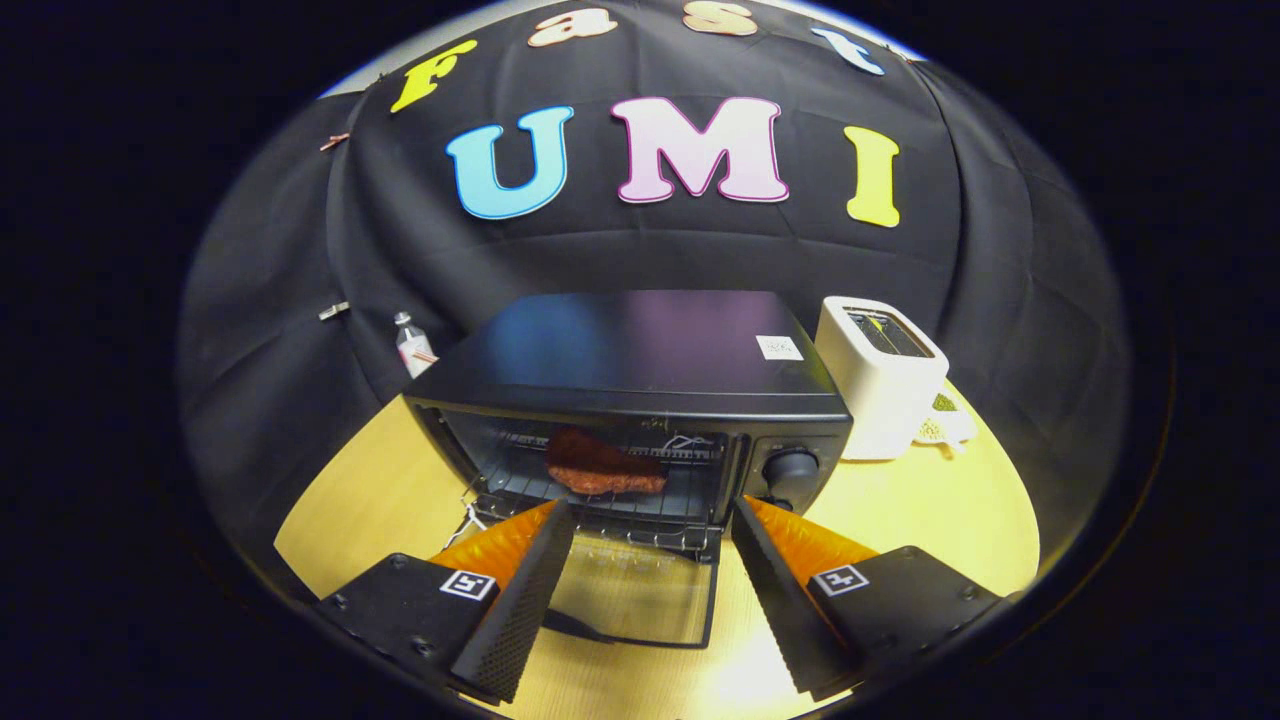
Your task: Open the toaster oven, put the food inside, and close the toaster oven door.
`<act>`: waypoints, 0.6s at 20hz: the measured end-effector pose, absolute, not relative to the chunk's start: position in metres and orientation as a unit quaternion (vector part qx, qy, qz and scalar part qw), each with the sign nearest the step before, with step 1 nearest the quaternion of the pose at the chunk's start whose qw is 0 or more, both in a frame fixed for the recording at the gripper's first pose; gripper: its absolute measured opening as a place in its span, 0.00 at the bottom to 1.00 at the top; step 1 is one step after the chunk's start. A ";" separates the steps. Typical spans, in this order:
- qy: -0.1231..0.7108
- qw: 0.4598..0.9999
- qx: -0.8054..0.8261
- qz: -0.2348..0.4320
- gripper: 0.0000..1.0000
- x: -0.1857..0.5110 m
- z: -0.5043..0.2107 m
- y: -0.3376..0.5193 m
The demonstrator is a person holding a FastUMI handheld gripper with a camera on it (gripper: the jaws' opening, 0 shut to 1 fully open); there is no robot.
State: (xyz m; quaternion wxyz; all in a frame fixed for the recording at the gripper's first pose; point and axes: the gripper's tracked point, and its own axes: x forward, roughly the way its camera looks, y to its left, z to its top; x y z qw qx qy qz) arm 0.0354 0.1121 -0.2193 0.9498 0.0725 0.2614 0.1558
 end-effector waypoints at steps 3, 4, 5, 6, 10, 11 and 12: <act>0.272 0.946 0.069 0.160 1.00 0.004 -0.218 0.112; 0.274 0.945 0.070 0.163 1.00 -0.006 -0.217 0.115; 0.277 0.944 0.072 0.165 1.00 -0.015 -0.216 0.117; 0.284 0.941 0.074 0.166 0.99 -0.024 -0.218 0.119; 0.319 0.929 0.080 0.172 0.99 -0.061 -0.238 0.136; 0.328 0.926 0.083 0.169 0.99 -0.068 -0.244 0.140; 0.340 0.921 0.087 0.169 0.99 -0.075 -0.250 0.144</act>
